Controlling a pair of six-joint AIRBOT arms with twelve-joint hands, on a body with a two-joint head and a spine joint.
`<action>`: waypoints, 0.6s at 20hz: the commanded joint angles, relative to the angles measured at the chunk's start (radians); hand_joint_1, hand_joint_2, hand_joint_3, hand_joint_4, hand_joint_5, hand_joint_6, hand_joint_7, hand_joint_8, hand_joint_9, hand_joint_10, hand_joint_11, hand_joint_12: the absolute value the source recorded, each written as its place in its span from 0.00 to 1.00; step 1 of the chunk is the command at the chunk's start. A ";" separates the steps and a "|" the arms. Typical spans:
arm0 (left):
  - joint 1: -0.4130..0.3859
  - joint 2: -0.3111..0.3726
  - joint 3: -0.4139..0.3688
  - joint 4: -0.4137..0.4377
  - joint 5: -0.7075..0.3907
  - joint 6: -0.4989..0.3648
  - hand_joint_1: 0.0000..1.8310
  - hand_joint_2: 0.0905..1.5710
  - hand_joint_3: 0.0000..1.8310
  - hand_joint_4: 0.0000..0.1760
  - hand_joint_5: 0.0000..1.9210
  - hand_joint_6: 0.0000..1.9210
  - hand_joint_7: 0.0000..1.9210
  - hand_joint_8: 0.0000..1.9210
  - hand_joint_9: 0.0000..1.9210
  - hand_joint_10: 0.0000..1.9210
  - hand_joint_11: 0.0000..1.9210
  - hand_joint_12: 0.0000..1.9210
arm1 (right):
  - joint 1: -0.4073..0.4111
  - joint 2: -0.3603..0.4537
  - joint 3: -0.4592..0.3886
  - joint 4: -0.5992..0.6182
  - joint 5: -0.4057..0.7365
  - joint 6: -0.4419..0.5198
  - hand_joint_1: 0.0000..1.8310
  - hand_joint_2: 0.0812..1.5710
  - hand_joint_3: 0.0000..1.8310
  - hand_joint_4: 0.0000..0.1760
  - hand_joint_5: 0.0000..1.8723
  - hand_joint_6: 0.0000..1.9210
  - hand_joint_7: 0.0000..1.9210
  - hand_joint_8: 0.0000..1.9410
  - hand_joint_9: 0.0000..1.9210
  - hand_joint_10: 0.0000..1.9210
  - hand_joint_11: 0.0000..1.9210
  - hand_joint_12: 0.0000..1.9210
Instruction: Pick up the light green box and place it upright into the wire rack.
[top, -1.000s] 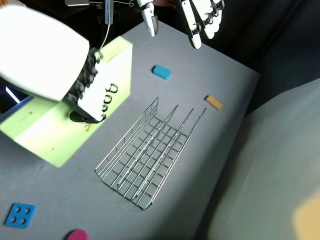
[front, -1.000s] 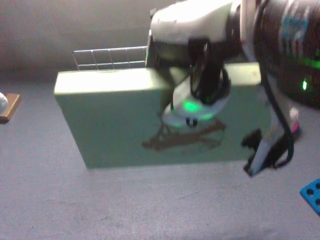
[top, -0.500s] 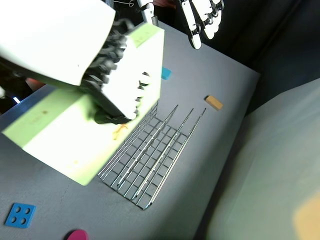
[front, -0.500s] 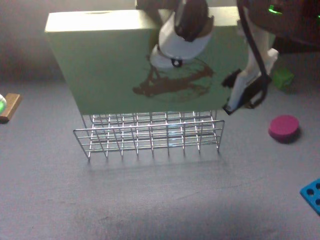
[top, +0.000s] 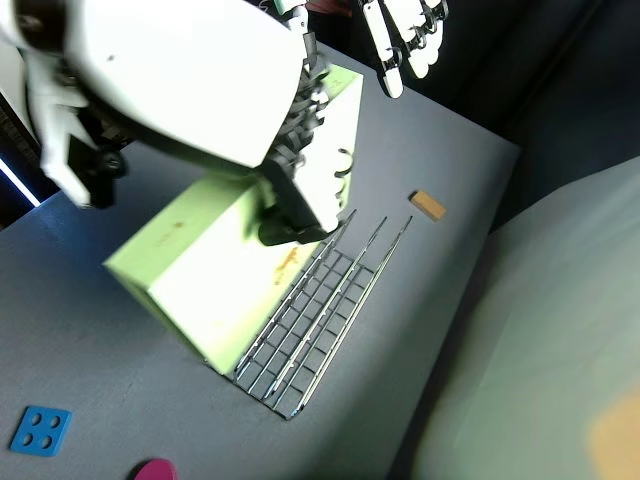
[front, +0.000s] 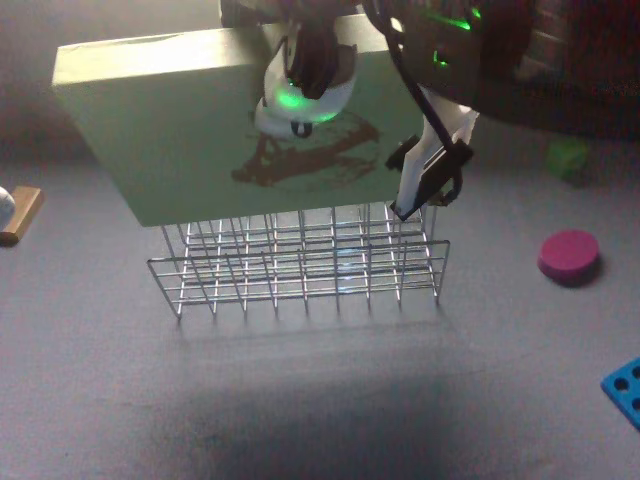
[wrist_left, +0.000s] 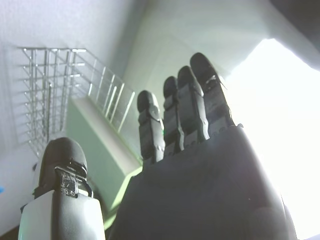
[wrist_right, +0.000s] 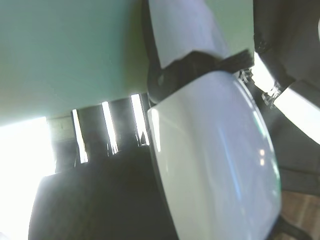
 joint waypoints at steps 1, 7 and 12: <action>-0.014 0.003 -0.007 0.073 -0.054 0.000 0.16 0.75 0.00 0.52 0.15 0.00 0.11 0.00 0.08 0.00 0.00 0.31 | 0.004 -0.003 0.004 -0.073 0.035 0.003 0.67 0.71 0.00 0.00 0.49 0.50 0.51 0.60 0.43 0.63 0.38 0.81; -0.015 0.003 -0.008 0.066 -0.054 0.000 0.16 0.74 0.00 0.53 0.15 0.00 0.10 0.00 0.08 0.00 0.00 0.30 | -0.022 -0.020 0.025 -0.050 0.034 0.017 0.74 0.72 0.00 0.00 0.46 0.52 0.49 0.57 0.41 0.76 0.37 0.83; -0.016 0.003 -0.008 0.065 -0.054 0.001 0.16 0.74 0.00 0.53 0.15 0.00 0.10 0.00 0.08 0.00 0.00 0.29 | -0.043 -0.038 0.056 -0.046 0.043 0.024 0.74 0.72 0.00 0.00 0.46 0.52 0.49 0.57 0.41 0.76 0.37 0.83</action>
